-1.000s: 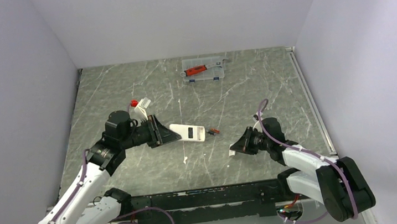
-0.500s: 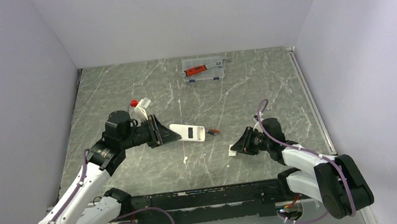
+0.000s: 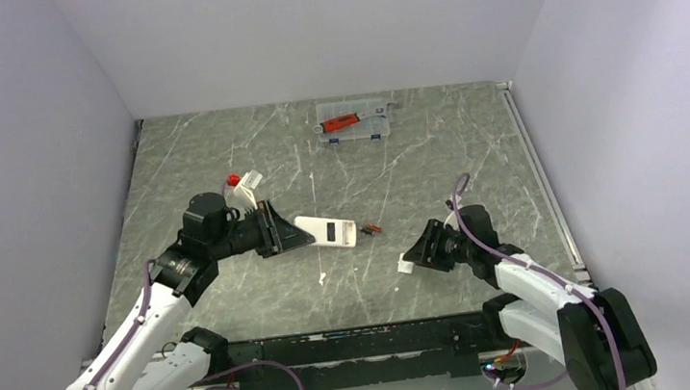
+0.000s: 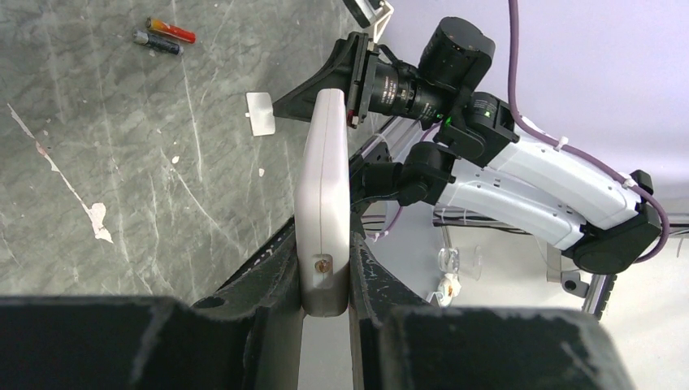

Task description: Load the batteries into the remote control

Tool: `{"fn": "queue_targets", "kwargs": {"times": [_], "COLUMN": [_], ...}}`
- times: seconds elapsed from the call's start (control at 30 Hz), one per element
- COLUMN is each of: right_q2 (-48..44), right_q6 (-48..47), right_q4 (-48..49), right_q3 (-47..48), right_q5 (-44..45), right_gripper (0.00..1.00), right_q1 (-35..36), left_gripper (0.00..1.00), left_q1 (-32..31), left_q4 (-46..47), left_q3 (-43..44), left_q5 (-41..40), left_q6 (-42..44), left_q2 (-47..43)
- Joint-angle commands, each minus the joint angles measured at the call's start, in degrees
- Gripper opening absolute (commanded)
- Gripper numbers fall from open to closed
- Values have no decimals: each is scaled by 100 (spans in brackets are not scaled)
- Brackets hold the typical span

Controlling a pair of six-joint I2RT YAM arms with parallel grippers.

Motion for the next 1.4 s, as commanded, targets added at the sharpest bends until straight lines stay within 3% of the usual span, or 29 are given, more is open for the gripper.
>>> {"fn": "queue_targets", "kwargs": {"times": [0.0, 0.37, 0.83, 1.37], "right_q2": [-283, -1075, -1455, -1379], "right_q6": [-213, -322, -78, 212], "right_q4": [-756, -1637, -1640, -1298], "right_q3": [342, 833, 1241, 1314], "right_q5": [489, 680, 41, 274], "right_gripper": [50, 52, 53, 53], "right_q1": [-26, -17, 115, 874], "left_gripper": [0, 0, 0, 0], "left_q1": [13, 13, 13, 14], "left_q4": [163, 206, 398, 2000], "left_q3": [50, -116, -593, -1727], "left_q5": [98, 165, 80, -229], "left_q6": [81, 36, -365, -1028], "left_q2": [-29, -73, -132, 585]}}
